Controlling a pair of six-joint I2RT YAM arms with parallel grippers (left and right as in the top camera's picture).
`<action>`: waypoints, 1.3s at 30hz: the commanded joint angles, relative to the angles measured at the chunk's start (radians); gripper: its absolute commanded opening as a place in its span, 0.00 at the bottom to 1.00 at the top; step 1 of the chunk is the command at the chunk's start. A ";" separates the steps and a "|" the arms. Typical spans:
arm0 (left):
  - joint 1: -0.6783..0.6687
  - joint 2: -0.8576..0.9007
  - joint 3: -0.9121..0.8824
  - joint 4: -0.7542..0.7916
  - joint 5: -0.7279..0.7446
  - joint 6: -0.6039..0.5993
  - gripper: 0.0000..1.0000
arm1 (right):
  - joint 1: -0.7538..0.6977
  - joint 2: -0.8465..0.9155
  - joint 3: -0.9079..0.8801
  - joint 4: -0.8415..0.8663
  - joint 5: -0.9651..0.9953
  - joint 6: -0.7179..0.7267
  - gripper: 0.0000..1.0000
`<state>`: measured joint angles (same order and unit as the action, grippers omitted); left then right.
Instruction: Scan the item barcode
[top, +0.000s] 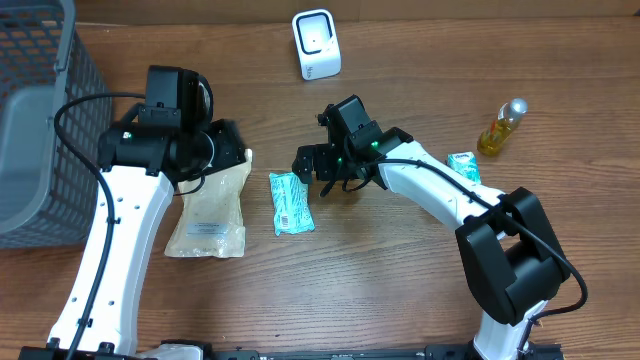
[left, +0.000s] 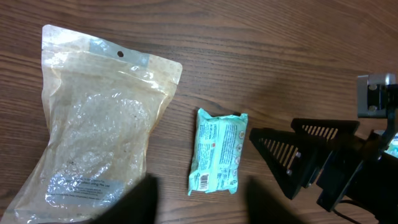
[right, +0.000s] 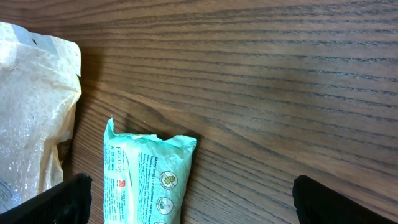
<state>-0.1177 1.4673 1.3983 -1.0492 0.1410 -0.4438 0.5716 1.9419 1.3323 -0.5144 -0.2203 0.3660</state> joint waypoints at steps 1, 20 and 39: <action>-0.023 0.025 -0.040 0.005 -0.018 0.001 0.20 | 0.002 0.005 -0.004 0.008 0.011 0.001 1.00; -0.153 0.298 -0.106 -0.015 -0.010 0.002 0.04 | 0.002 0.005 -0.004 0.004 0.010 0.001 0.47; -0.185 0.392 -0.106 0.172 -0.006 0.001 0.06 | 0.002 0.005 -0.004 -0.109 -0.146 0.006 0.07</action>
<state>-0.2951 1.8454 1.2972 -0.9077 0.1349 -0.4423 0.5720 1.9423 1.3312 -0.6052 -0.3080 0.3691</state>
